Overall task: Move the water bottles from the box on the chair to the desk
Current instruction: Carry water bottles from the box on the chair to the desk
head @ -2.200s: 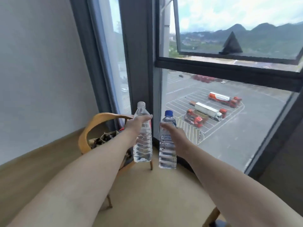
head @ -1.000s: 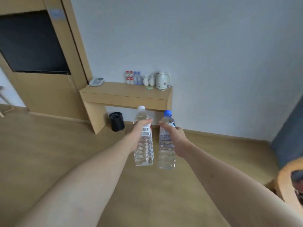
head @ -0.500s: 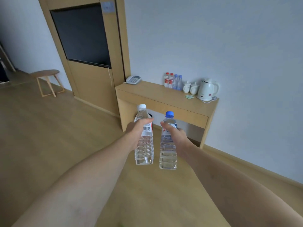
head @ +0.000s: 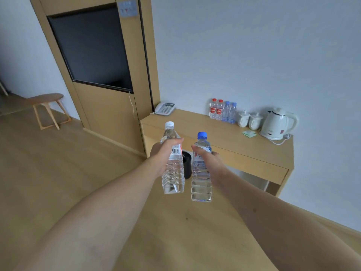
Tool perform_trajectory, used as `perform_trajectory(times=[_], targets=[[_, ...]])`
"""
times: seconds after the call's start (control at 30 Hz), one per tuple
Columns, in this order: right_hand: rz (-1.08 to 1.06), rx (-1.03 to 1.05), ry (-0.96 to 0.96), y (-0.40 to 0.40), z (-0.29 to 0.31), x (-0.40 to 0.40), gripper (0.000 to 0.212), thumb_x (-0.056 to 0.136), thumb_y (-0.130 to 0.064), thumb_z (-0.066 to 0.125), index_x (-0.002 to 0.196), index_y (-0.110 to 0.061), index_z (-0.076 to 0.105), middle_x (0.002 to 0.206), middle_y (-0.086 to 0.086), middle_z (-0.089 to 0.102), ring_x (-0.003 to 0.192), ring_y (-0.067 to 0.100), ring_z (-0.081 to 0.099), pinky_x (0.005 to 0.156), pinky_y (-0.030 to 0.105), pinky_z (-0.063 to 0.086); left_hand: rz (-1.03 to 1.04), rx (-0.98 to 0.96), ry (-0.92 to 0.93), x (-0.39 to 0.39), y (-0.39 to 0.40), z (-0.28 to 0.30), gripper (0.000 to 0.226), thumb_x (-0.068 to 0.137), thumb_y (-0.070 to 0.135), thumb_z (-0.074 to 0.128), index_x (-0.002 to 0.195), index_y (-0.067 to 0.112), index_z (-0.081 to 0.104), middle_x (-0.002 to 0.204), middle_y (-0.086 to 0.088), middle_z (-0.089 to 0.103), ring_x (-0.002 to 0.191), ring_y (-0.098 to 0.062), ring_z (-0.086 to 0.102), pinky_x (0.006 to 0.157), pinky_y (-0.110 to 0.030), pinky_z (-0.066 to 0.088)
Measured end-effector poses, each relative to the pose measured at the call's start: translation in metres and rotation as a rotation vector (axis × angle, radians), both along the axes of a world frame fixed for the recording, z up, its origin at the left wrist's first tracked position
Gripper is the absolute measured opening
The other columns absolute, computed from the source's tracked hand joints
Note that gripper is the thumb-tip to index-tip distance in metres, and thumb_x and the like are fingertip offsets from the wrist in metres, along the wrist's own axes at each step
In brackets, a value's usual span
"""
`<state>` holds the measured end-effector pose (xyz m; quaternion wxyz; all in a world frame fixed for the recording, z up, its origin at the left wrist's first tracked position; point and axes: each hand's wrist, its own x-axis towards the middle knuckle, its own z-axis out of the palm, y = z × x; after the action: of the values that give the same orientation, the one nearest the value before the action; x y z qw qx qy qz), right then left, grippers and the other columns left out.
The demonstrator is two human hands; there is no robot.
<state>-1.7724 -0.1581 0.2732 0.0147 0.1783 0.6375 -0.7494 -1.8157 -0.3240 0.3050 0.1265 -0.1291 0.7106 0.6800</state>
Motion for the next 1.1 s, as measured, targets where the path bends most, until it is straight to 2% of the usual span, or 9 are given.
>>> perform_trajectory(times=[0.07, 0.27, 0.47, 0.57, 0.67, 0.8, 0.9, 1.03, 1.1], targets=[[-0.017, -0.027, -0.027, -0.005, -0.002, -0.032, 0.060, 0.068, -0.055, 0.088, 0.108, -0.017, 0.065, 0.088, 0.005, 0.079, 0.077, 0.024, 0.078, 0.069, 0.039, 0.063, -0.013, 0.003, -0.016, -0.035, -0.003, -0.001, 0.074, 0.050, 0.055, 0.090, 0.110, 0.017, 0.072, 0.098, -0.011, 0.079, 0.087, -0.034, 0.077, 0.086, -0.050, 0.063], [-0.054, -0.016, -0.067, -0.006, -0.014, -0.127, 0.044, 0.076, -0.047, 0.086, 0.095, -0.019, 0.058, 0.053, -0.007, 0.070, 0.046, 0.010, 0.069, 0.035, 0.023, 0.049, -0.022, -0.010, -0.060, -0.132, -0.003, -0.020, 0.079, 0.053, 0.054, 0.090, 0.118, 0.016, 0.069, 0.109, -0.011, 0.075, 0.094, -0.033, 0.074, 0.078, -0.043, 0.064], [-0.052, 0.003, -0.058, 0.013, -0.025, -0.242, 0.051, 0.073, -0.050, 0.087, 0.101, -0.022, 0.054, 0.092, 0.006, 0.069, 0.061, 0.017, 0.073, 0.044, 0.027, 0.054, -0.024, -0.033, -0.011, -0.241, 0.012, -0.031, 0.075, 0.061, 0.054, 0.091, 0.118, 0.017, 0.059, 0.109, -0.001, 0.063, 0.089, -0.022, 0.061, 0.059, -0.032, 0.056], [-0.027, -0.011, -0.034, 0.026, -0.024, -0.309, 0.048, 0.077, -0.047, 0.086, 0.096, -0.022, 0.050, 0.091, 0.009, 0.066, 0.048, 0.013, 0.070, 0.039, 0.027, 0.052, -0.026, -0.051, 0.014, -0.306, 0.024, -0.031, 0.091, 0.064, 0.058, 0.090, 0.135, 0.014, 0.055, 0.132, -0.006, 0.061, 0.111, -0.029, 0.058, 0.088, -0.040, 0.052], [-0.015, -0.014, -0.026, 0.040, -0.012, -0.377, 0.047, 0.076, -0.046, 0.086, 0.096, -0.020, 0.052, 0.087, 0.010, 0.068, 0.049, 0.018, 0.071, 0.045, 0.032, 0.056, -0.042, -0.067, 0.036, -0.374, 0.039, -0.018, 0.110, 0.067, 0.064, 0.088, 0.153, 0.013, 0.040, 0.153, -0.008, 0.048, 0.134, -0.032, 0.048, 0.088, -0.041, 0.040], [-0.018, -0.017, 0.003, 0.060, -0.003, -0.457, 0.043, 0.076, -0.044, 0.086, 0.095, -0.020, 0.056, 0.079, 0.009, 0.068, 0.055, 0.022, 0.070, 0.056, 0.040, 0.061, -0.036, -0.035, 0.024, -0.454, 0.060, -0.004, 0.099, 0.070, 0.065, 0.086, 0.146, 0.016, 0.046, 0.131, -0.001, 0.054, 0.113, -0.023, 0.052, 0.071, -0.034, 0.046], [-0.023, -0.011, -0.012, 0.071, -0.006, -0.502, 0.045, 0.076, -0.046, 0.086, 0.101, -0.019, 0.060, 0.083, 0.009, 0.069, 0.068, 0.026, 0.070, 0.071, 0.043, 0.062, -0.047, 0.095, -0.063, -0.505, 0.071, -0.012, 0.083, 0.073, 0.069, 0.081, 0.127, 0.009, 0.062, 0.117, -0.008, 0.069, 0.102, -0.032, 0.067, 0.088, -0.043, 0.058], [-0.036, -0.033, -0.059, 0.081, -0.020, -0.551, 0.050, 0.078, -0.044, 0.085, 0.110, -0.014, 0.060, 0.081, 0.010, 0.066, 0.064, 0.025, 0.068, 0.063, 0.040, 0.061, -0.075, 0.155, -0.134, -0.563, 0.084, -0.032, 0.063, 0.084, 0.072, 0.067, 0.107, 0.013, 0.072, 0.083, -0.009, 0.079, 0.064, -0.028, 0.074, 0.061, -0.035, 0.059], [-0.047, -0.027, -0.053, 0.085, -0.030, -0.576, 0.051, 0.079, -0.042, 0.085, 0.113, -0.012, 0.061, 0.085, 0.011, 0.066, 0.069, 0.027, 0.068, 0.070, 0.044, 0.061, -0.116, 0.122, -0.126, -0.594, 0.089, -0.045, 0.054, 0.084, 0.071, 0.068, 0.102, 0.021, 0.072, 0.080, -0.005, 0.080, 0.066, -0.025, 0.076, 0.070, -0.040, 0.062]])
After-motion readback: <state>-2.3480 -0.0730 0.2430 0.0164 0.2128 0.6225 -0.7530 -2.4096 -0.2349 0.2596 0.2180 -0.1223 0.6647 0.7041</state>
